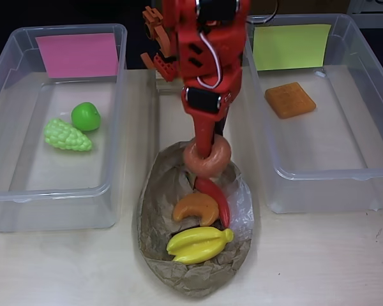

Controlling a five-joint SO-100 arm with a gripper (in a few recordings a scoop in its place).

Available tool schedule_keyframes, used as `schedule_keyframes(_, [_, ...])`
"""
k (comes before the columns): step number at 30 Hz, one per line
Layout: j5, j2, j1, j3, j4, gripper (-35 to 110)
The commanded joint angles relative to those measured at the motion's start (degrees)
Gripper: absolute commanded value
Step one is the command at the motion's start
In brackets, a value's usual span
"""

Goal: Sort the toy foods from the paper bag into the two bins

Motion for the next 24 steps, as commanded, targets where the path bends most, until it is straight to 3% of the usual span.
schedule_keyframes(1, [8.17,10.90,-6.50,-0.09,4.92,8])
schedule_keyframes(12, [39.64,26.89,-34.28,11.60,-0.26,8])
schedule_keyframes(17, [51.06,21.27,-44.38,13.36,-6.77,8])
schedule_keyframes(24, [60.47,10.28,-49.13,14.33,-15.03,8])
